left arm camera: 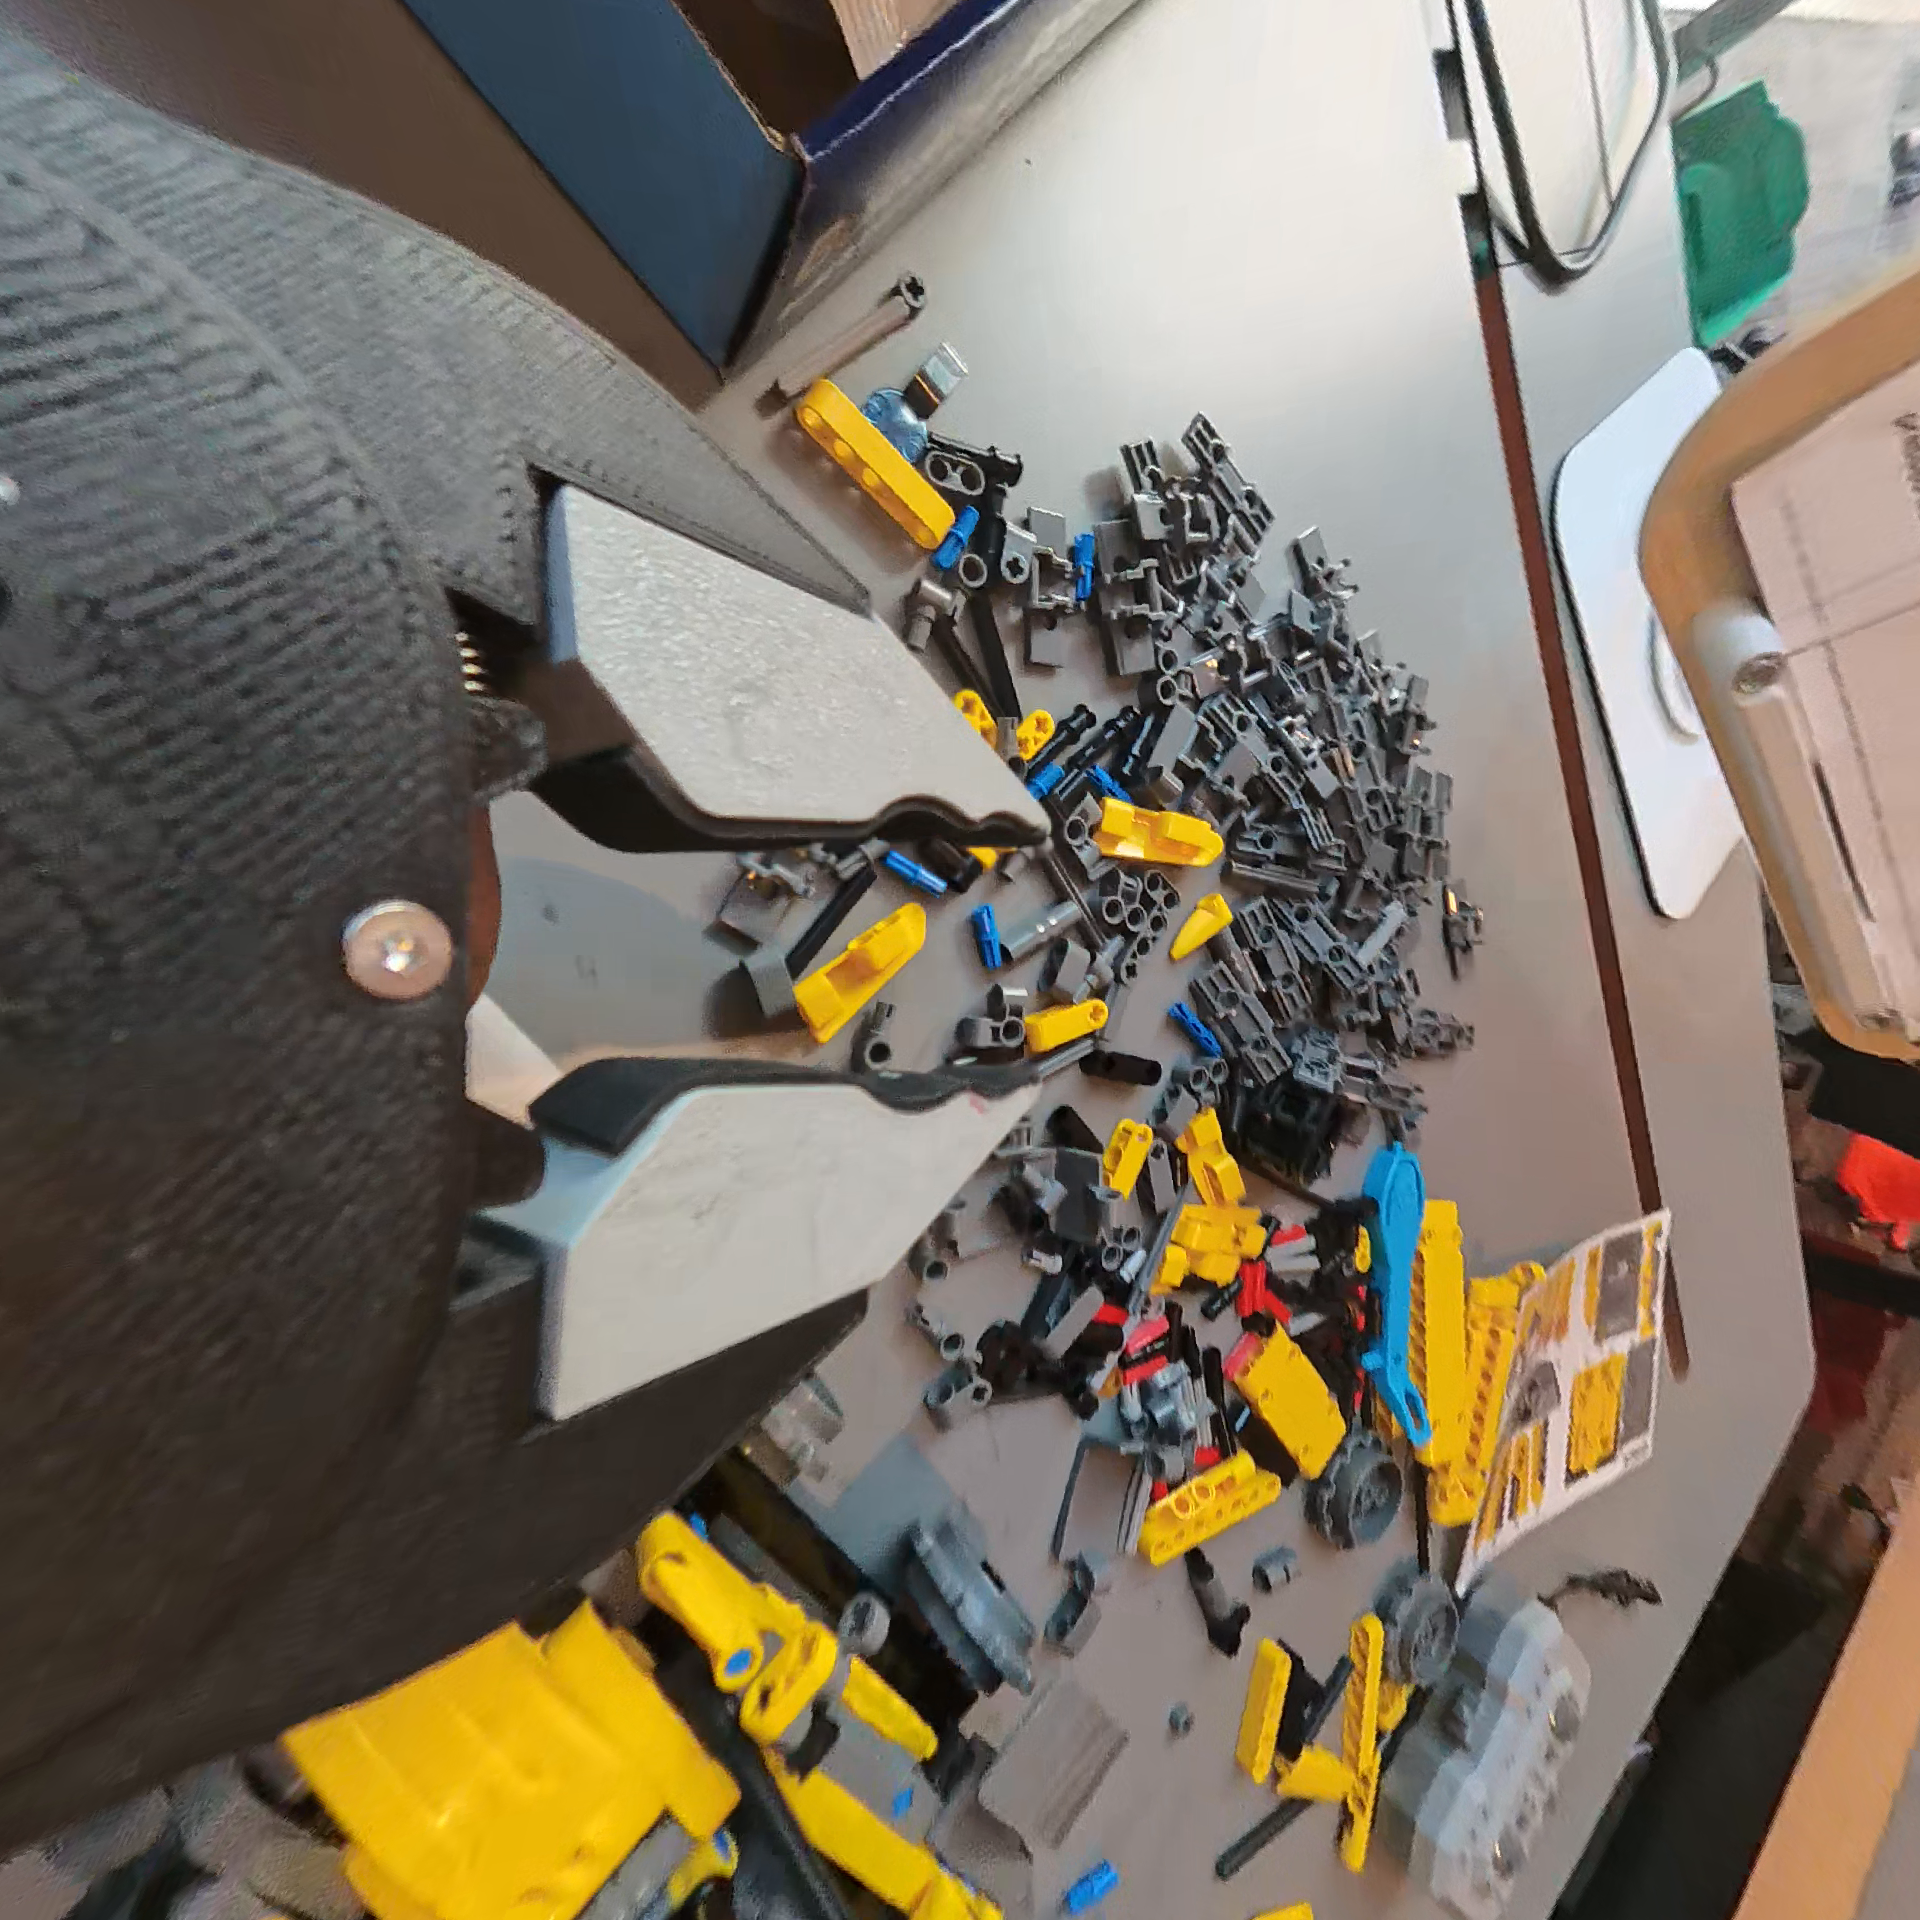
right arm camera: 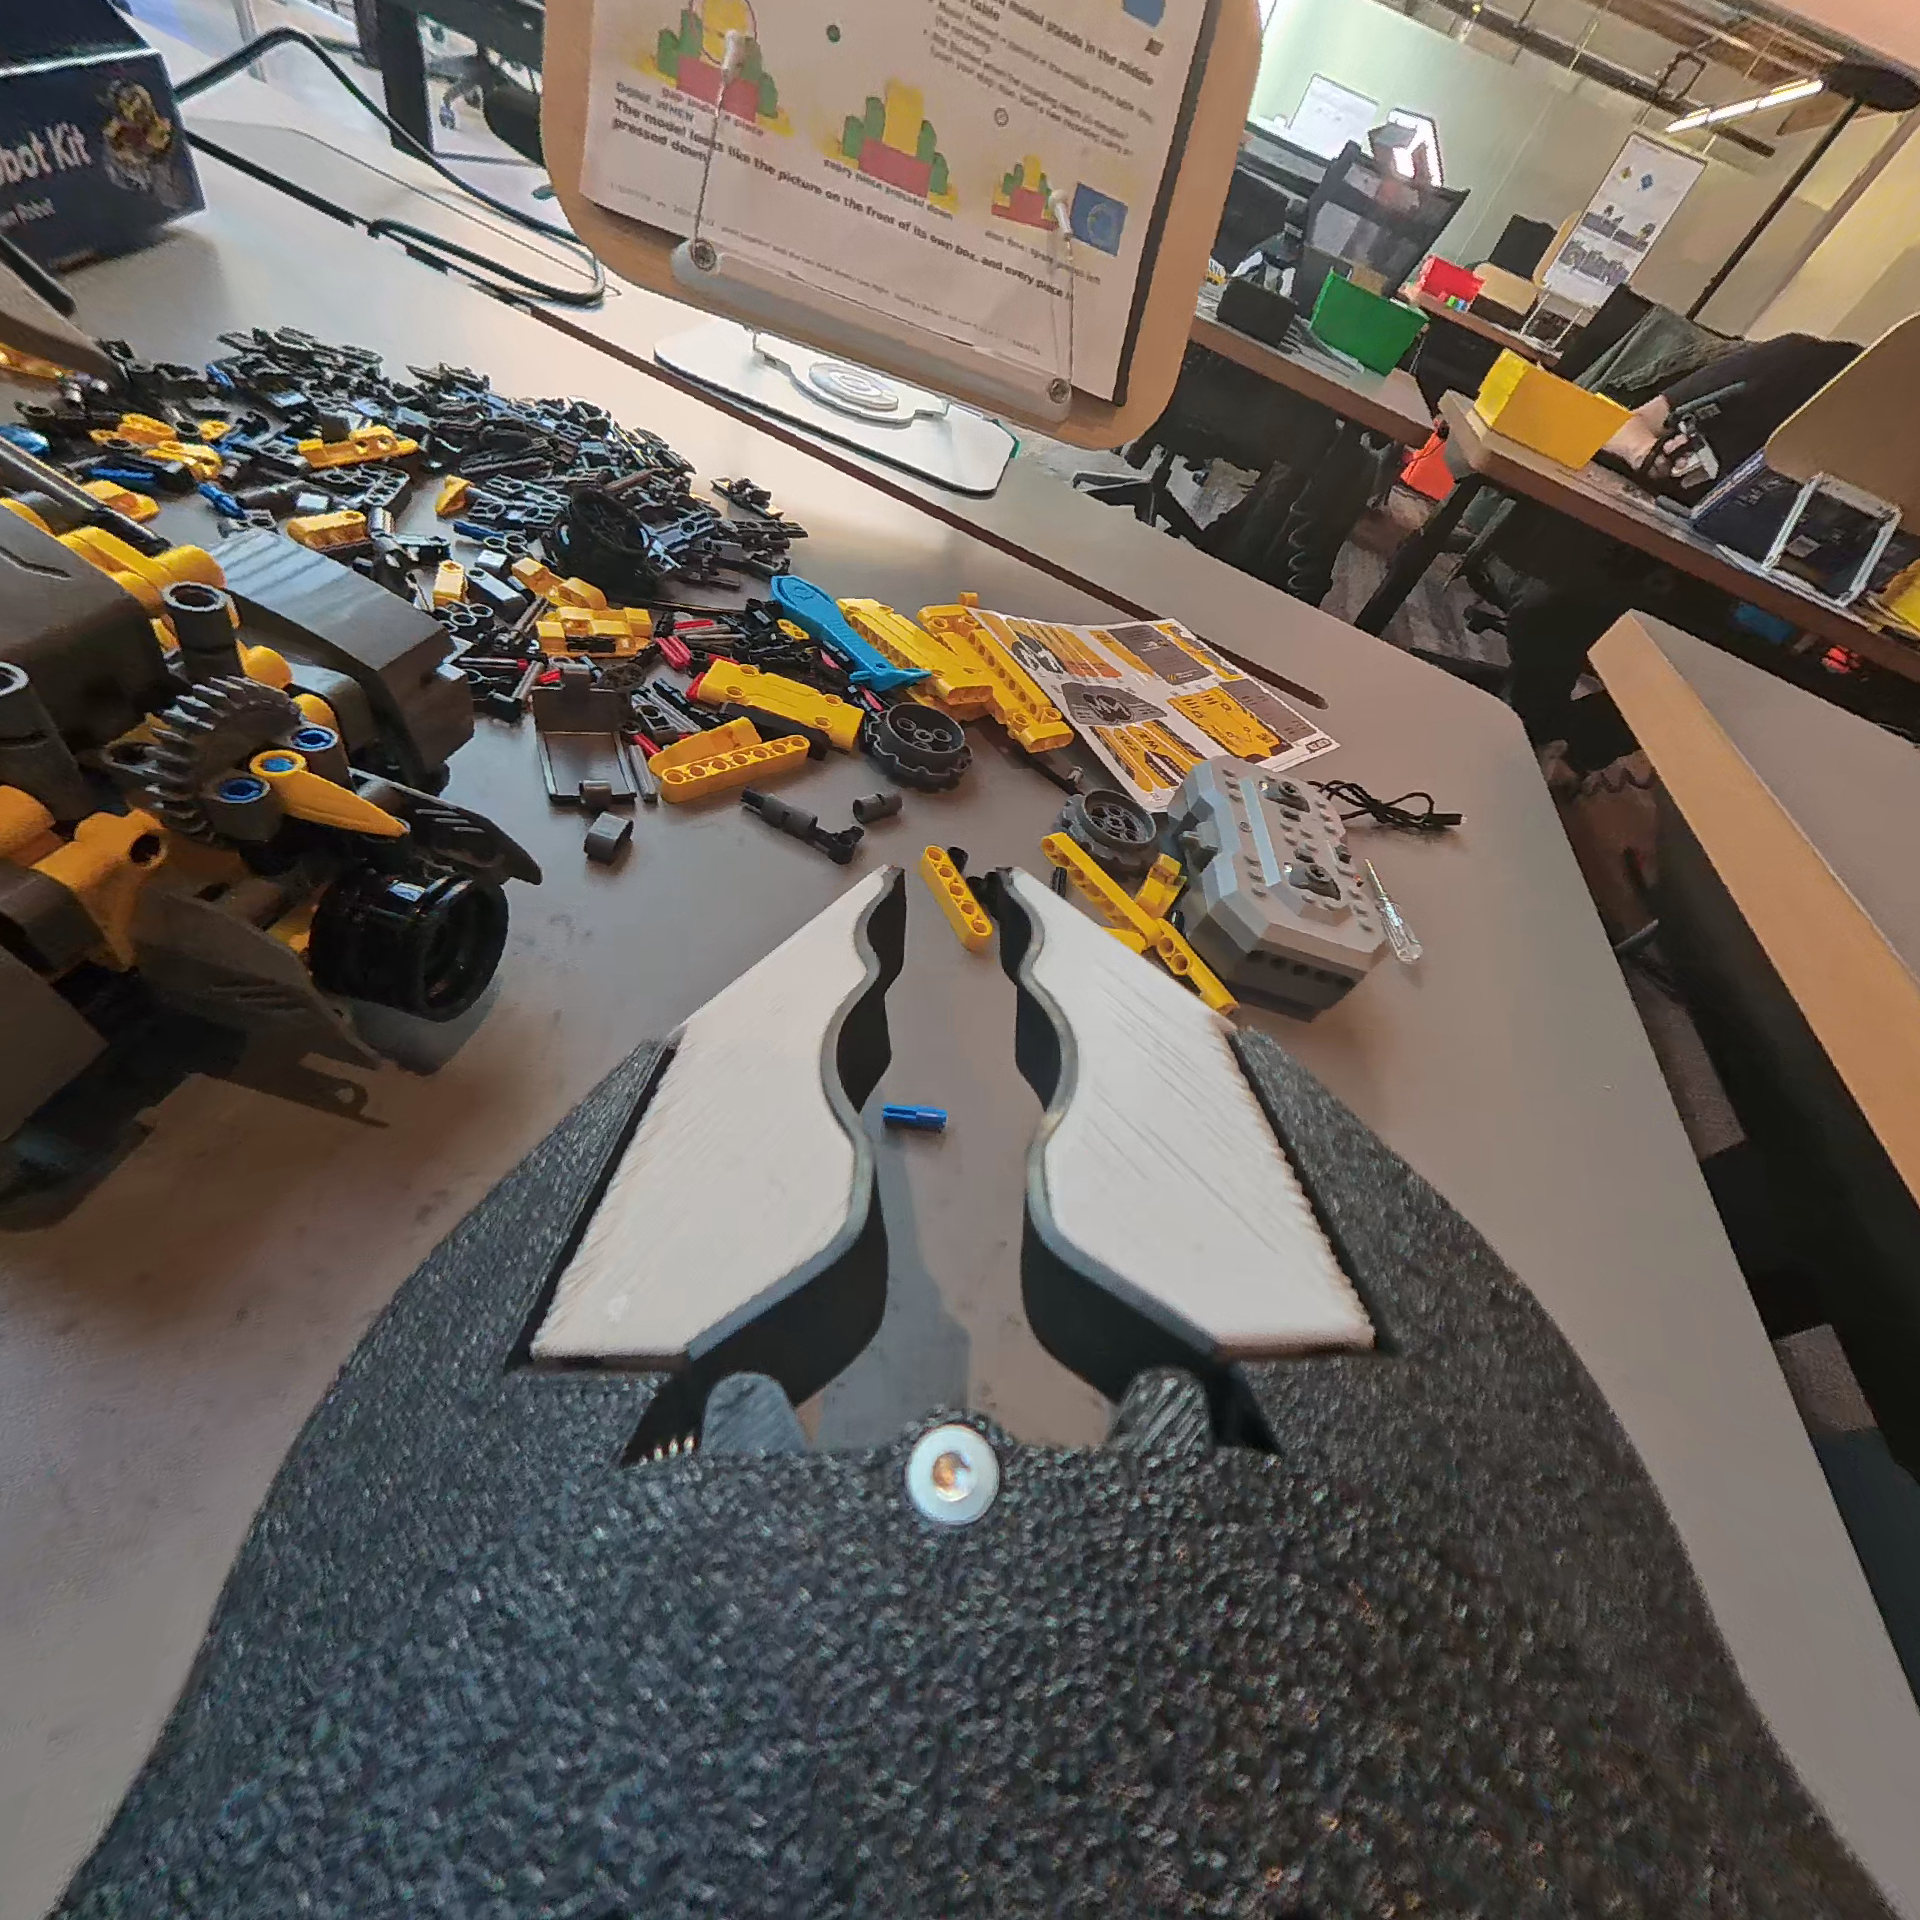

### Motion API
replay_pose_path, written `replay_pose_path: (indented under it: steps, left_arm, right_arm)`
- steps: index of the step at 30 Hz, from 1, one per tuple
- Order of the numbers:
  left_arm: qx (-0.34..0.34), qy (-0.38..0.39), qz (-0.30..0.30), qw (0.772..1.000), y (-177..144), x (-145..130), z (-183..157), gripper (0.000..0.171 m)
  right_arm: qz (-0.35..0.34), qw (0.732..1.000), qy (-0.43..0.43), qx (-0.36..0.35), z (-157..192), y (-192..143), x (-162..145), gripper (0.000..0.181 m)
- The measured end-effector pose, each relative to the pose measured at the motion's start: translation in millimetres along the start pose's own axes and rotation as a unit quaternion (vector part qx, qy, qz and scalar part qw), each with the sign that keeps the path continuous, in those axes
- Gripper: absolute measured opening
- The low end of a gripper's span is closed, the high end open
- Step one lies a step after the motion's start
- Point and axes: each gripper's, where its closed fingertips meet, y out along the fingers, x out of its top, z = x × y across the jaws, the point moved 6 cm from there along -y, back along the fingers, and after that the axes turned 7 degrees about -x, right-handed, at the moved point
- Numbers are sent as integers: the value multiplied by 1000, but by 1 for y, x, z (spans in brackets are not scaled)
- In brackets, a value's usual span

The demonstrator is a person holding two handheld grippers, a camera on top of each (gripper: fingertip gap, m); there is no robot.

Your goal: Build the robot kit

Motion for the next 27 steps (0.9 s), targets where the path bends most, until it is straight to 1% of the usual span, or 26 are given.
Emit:
replay_pose_path:
  steps: [3,6,10,13,14,16,19,21,27]
  left_arm:
    - [-14,3,14,1000,2,-2,-2,42]
    - [-28,11,15,999,4,-2,-7,43]
    - [-105,16,33,994,3,-4,-19,39]
    - [-132,12,47,990,2,1,-20,36]
    - [-140,13,58,988,2,3,-20,37]
    - [-165,19,99,981,2,6,-23,40]
    - [-172,32,157,972,4,13,-24,43]
    - [-169,43,190,966,6,21,-24,54]
    - [-158,143,266,940,26,51,-28,53]
  right_arm:
    - [1,1000,-3,3,1,0,0,14]
    - [1,1000,-1,6,2,0,0,14]
    - [-3,1000,4,9,1,-1,1,14]
    - [-7,1000,9,11,1,-2,1,14]
    - [-8,1000,10,13,1,-2,2,14]
    - [-9,1000,10,16,1,-2,2,14]
    - [-11,1000,10,22,2,-2,2,14]
    - [-15,999,12,25,3,-3,3,14]
    - [-23,999,27,34,0,-5,4,14]
